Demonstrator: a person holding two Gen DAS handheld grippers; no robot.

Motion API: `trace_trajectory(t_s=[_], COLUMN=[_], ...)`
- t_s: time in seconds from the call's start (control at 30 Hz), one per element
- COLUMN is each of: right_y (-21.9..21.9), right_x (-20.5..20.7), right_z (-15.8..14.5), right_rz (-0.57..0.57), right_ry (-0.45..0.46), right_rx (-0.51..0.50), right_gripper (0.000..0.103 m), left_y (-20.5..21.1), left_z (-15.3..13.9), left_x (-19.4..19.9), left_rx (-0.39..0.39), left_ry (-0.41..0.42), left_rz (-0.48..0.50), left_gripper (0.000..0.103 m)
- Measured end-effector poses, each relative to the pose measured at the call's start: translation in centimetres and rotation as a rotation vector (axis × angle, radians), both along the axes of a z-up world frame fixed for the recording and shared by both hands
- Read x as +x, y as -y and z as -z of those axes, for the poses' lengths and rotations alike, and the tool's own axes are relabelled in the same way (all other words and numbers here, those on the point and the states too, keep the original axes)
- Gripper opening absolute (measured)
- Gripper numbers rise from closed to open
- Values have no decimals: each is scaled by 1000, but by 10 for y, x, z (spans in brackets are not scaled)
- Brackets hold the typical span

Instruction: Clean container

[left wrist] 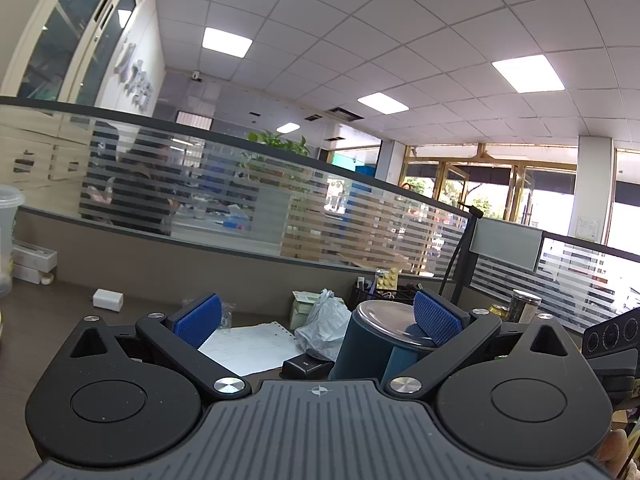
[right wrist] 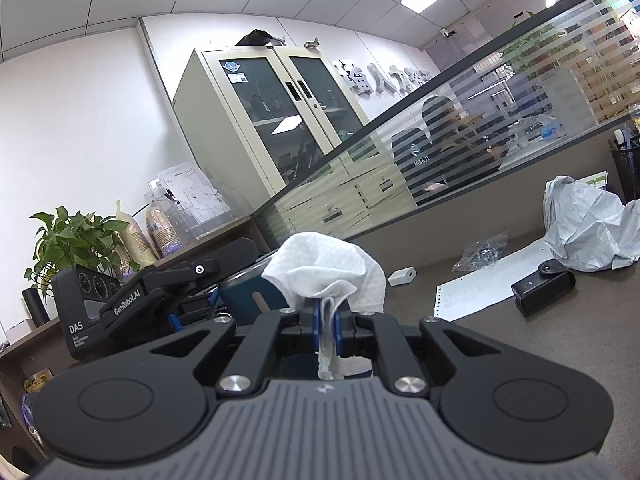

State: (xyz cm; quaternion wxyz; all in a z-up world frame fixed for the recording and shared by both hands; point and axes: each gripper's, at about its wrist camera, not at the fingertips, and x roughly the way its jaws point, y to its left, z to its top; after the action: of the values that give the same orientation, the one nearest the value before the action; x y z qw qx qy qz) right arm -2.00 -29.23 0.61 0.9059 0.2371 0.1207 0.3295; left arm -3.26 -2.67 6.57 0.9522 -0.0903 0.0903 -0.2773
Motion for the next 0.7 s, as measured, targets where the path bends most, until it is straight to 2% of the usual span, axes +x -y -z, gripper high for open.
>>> trace_trajectory(t_s=[0.7], right_y=[-1], right_x=[4], right_z=[3], right_rz=[6], right_ry=[-7], right_rx=[-7], right_gripper=[12], left_y=[1], left_z=[0], left_x=[0], left_rx=[7], left_ry=[2], left_rz=[-4], left_gripper=[103])
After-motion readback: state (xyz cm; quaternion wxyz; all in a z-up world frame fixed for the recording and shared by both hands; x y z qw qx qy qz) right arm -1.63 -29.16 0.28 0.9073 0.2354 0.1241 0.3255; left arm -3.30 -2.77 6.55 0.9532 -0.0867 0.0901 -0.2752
